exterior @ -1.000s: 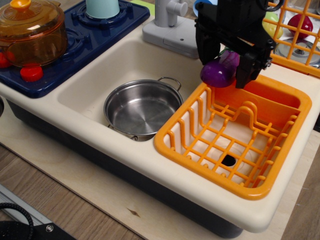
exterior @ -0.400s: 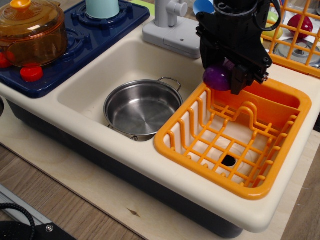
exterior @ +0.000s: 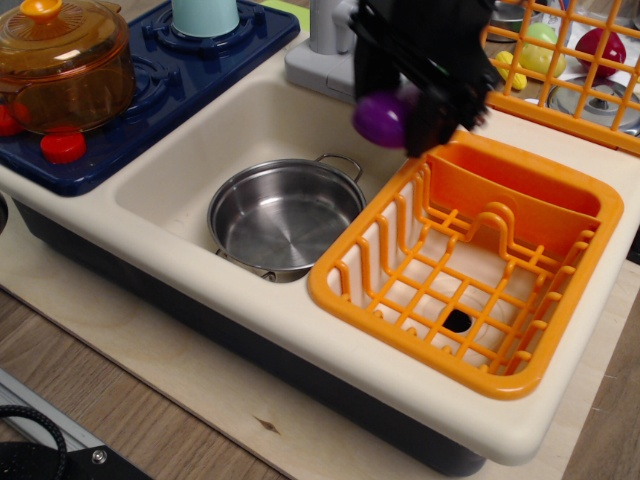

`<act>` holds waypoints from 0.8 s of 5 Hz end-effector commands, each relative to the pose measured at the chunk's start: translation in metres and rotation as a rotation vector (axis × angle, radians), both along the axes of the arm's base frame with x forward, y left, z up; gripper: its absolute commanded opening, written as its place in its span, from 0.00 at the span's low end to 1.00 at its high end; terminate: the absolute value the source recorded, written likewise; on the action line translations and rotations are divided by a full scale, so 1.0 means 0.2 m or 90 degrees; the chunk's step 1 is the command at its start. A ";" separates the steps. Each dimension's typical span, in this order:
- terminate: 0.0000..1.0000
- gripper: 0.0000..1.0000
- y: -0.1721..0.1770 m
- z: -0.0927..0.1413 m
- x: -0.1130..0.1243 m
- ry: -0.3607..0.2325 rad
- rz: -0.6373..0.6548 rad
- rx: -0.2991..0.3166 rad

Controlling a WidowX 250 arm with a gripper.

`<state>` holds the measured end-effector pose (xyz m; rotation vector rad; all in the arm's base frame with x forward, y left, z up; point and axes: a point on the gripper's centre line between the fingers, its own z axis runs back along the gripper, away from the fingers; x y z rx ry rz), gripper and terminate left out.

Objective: Put eggplant into pan

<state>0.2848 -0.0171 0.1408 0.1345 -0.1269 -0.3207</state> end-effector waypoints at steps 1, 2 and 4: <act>0.00 0.00 0.16 0.03 -0.10 -0.037 0.002 -0.004; 0.00 0.00 0.23 -0.03 -0.17 -0.026 0.019 0.002; 0.00 1.00 0.29 -0.07 -0.19 -0.013 0.005 -0.017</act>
